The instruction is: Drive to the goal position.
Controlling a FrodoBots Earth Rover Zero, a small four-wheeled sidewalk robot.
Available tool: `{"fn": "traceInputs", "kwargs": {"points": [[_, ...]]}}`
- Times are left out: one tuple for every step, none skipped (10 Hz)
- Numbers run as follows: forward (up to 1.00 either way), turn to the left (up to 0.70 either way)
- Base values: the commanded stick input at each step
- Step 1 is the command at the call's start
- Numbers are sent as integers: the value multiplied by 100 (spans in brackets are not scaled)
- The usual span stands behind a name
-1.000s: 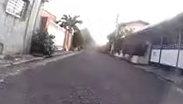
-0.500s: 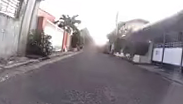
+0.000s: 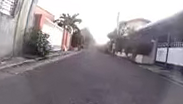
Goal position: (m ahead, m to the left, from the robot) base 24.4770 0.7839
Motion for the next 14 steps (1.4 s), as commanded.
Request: {"fn": "traceInputs", "kwargs": {"points": [[70, 0], [70, 0], [70, 0], [70, 0], [70, 0], [70, 0], [70, 0], [70, 0], [70, 0], [70, 0], [70, 0], [70, -2], [70, 0], [70, 0]]}}
